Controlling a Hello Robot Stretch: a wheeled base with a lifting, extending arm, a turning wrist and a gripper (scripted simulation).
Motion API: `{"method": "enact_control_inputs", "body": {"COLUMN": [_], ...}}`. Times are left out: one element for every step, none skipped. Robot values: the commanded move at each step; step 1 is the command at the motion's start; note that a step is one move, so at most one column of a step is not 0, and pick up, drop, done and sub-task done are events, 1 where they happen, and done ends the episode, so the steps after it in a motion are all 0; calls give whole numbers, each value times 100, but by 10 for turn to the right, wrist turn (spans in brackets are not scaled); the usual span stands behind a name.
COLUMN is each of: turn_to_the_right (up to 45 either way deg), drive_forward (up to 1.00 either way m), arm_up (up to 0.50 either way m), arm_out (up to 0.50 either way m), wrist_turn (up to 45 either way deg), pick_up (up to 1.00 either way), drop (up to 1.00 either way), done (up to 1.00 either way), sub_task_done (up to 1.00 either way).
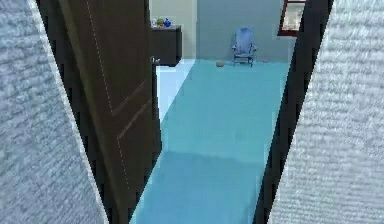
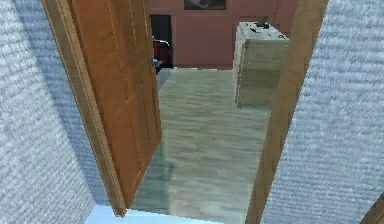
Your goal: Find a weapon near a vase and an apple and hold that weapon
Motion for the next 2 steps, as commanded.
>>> {"method": "enact_control_inputs", "body": {"turn_to_the_right": [60,0], "drive_forward": [0,50], "arm_up": [0,0], "arm_out": [0,0], "wrist_turn": [0,0], "pick_up": [0,0], "drop": [0,0], "done": [0,0], "sub_task_done": [0,0]}}
